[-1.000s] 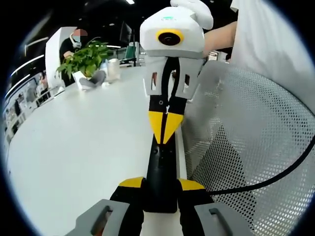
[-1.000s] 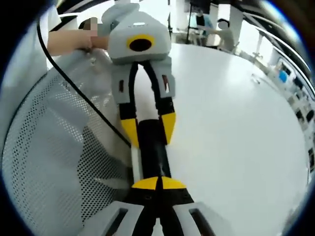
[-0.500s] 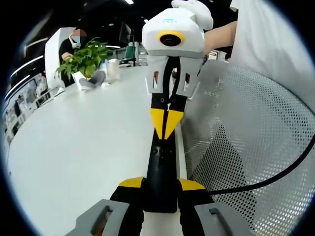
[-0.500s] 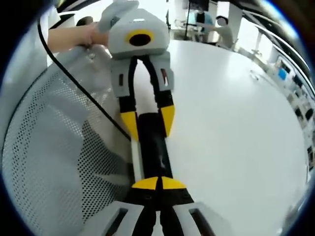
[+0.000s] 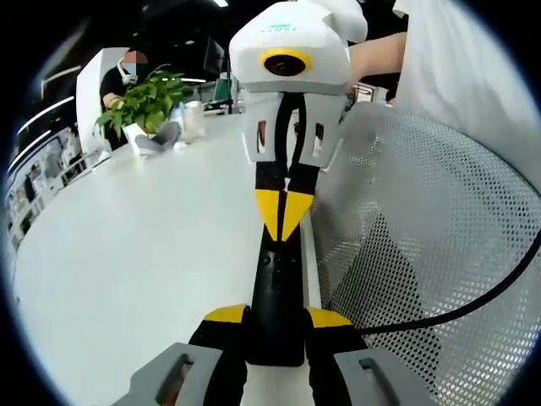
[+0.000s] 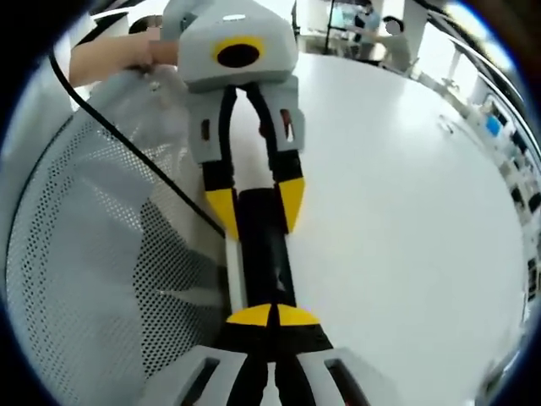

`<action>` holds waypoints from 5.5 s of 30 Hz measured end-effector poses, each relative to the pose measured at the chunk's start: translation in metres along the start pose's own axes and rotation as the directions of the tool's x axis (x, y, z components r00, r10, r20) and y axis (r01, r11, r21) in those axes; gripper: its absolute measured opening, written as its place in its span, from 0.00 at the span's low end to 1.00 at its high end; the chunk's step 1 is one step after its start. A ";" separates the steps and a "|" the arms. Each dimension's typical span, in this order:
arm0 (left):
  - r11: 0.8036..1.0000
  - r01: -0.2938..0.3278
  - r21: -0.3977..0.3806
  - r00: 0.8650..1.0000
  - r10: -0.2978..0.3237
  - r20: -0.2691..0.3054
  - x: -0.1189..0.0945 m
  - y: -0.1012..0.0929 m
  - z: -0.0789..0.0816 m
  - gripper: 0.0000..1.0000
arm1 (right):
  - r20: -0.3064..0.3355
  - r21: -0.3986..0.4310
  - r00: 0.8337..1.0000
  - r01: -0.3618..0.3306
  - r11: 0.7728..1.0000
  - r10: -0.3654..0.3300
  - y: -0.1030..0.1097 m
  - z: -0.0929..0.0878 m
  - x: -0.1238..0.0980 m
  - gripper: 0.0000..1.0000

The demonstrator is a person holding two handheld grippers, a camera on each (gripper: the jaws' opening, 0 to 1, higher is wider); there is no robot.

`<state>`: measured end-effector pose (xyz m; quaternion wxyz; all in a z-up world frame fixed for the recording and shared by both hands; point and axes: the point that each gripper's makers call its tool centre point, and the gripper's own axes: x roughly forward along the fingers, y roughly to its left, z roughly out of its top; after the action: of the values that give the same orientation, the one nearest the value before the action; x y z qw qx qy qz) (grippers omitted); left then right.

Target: Press the specified remote control buttons in sequence, fully releasing each button before pressing the next.

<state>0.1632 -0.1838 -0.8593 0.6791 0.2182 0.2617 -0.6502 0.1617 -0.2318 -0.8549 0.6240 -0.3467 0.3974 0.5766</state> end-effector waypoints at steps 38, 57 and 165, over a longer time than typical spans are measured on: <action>1.000 0.000 -0.003 1.000 0.000 0.003 0.000 0.000 0.001 0.25 | 0.007 0.025 1.000 0.024 0.999 -0.024 -0.001 -0.005 -0.004 0.00; 1.000 -0.001 -0.003 1.000 0.001 0.004 0.001 0.000 0.000 0.25 | 0.227 0.273 0.972 -0.004 0.962 -0.060 -0.005 -0.007 -0.008 0.00; 1.000 0.001 0.004 1.000 -0.001 -0.004 0.000 0.001 0.000 0.25 | 0.092 -0.087 0.991 0.103 0.991 -0.095 0.013 0.022 0.009 0.00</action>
<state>0.1639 -0.1841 -0.8595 0.6780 0.2207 0.2619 -0.6504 0.1511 -0.2070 -0.8533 0.6523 -0.3685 0.3251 0.5771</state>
